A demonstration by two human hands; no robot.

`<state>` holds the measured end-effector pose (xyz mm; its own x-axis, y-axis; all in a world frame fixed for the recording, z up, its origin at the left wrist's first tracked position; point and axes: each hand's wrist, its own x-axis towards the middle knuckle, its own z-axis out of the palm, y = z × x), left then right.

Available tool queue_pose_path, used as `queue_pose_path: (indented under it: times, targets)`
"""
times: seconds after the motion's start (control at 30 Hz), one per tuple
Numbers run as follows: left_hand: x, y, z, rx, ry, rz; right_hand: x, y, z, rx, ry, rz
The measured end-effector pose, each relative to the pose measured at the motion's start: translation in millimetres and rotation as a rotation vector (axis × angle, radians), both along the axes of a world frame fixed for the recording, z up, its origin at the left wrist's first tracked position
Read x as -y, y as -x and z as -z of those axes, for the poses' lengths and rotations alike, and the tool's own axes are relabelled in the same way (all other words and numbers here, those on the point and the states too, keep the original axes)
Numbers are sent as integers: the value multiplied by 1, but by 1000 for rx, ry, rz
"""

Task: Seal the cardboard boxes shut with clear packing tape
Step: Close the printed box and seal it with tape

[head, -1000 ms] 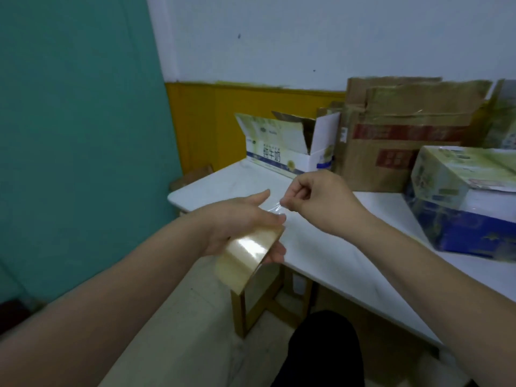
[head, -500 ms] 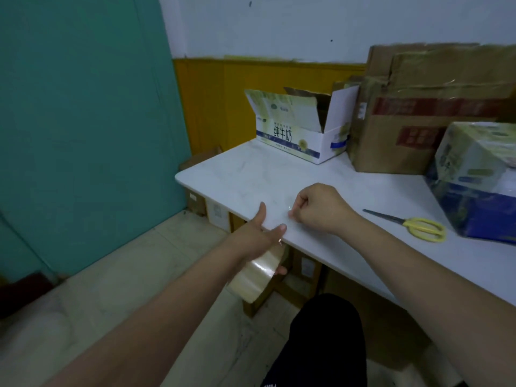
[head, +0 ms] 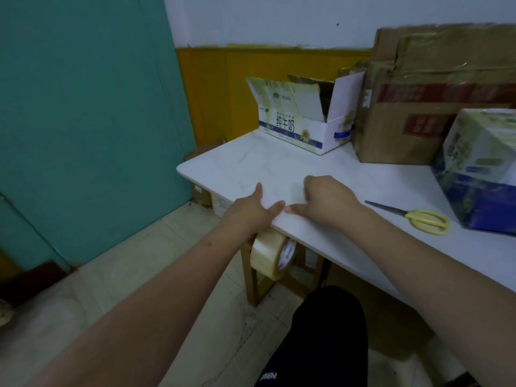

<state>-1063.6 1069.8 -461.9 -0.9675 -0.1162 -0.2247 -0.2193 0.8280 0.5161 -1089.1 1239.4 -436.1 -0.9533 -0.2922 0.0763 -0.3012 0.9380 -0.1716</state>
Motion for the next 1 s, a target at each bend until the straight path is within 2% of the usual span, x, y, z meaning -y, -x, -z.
queue_pose_path:
  times: [0.07, 0.13, 0.3, 0.4, 0.5, 0.57, 0.67, 0.77, 0.87, 0.93, 1.0]
  targets:
    - [0, 0, -5, 9, 95, -9, 5, -14, 13, -136, 128, -121]
    - [-1, 1, -10, 14, 184, -12, 9, -30, 26, -186, 189, -241]
    - [-16, -7, -41, -72, 602, 40, -19, -61, 34, -27, -31, -372]
    - [-53, -9, -65, -255, 710, 128, -42, -64, 20, 53, 2, -243]
    - [-98, -9, -75, -545, 612, 298, -90, -59, 8, -226, 55, 4]
    - [-125, -6, -69, -619, 453, 419, -130, -63, 10, -303, 60, 142]
    - [-158, 4, -51, -569, 238, 562, -166, -75, 16, -220, 50, 255]
    - [-187, 14, -31, -538, 83, 683, -177, -80, 15, -177, 187, 304]
    - [-214, 15, -29, -659, -49, 717, -182, -88, 11, -168, 296, 256]
    - [-234, 14, -41, -766, -197, 707, -195, -96, -3, -273, 457, 305]
    - [-256, 14, -55, -812, -257, 754, -221, -103, -30, -543, 562, 487]
